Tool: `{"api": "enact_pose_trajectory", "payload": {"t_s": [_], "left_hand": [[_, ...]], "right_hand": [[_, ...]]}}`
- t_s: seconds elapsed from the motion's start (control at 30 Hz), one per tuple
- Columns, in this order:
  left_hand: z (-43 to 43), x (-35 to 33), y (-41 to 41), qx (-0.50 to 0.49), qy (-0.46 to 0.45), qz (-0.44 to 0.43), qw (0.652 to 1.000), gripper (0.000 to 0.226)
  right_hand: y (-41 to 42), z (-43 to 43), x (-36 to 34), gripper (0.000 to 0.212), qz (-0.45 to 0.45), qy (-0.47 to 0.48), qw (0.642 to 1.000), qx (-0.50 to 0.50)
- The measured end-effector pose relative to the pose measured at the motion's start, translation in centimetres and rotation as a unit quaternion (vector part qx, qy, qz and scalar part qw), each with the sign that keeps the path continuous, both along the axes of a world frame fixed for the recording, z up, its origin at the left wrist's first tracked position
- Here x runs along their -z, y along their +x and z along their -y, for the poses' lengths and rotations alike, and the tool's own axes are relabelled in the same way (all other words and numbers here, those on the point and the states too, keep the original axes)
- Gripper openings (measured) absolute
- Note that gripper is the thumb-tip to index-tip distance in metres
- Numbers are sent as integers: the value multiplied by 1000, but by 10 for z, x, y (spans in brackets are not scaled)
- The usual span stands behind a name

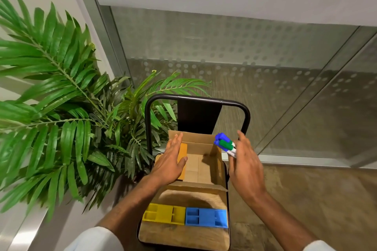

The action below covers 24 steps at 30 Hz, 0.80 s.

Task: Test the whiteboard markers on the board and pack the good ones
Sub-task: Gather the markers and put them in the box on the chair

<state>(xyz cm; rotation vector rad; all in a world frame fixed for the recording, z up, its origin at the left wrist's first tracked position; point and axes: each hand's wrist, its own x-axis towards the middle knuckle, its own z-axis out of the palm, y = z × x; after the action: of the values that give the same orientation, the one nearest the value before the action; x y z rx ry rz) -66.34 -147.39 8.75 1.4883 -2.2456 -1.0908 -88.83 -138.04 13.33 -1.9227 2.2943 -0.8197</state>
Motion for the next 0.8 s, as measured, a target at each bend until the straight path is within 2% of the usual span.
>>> {"api": "enact_pose_trajectory", "payload": {"t_s": [0.13, 0.27, 0.4, 0.5, 0.7, 0.8], "left_hand": [[-1, 2, -1, -5, -5, -3, 1000, 87], [-3, 4, -2, -8, -10, -3, 1000, 88], [-5, 7, -1, -5, -22, -3, 1000, 87], [-6, 7, 3, -1, -27, 3, 1000, 86], [-32, -15, 9, 43, -124, 17, 991, 70], [-45, -18, 15, 88, -173, 47, 980, 79]], "right_hand": [[-7, -11, 14, 43, 24, 8, 998, 52], [-4, -13, 34, 35, 13, 97, 994, 45], [8, -2, 45, 37, -10, 166, 985, -36], [14, 13, 43, 31, -51, 208, 971, -107], [13, 26, 27, 34, -18, 166, 983, -79], [13, 20, 17, 35, -5, 112, 992, -54]]}}
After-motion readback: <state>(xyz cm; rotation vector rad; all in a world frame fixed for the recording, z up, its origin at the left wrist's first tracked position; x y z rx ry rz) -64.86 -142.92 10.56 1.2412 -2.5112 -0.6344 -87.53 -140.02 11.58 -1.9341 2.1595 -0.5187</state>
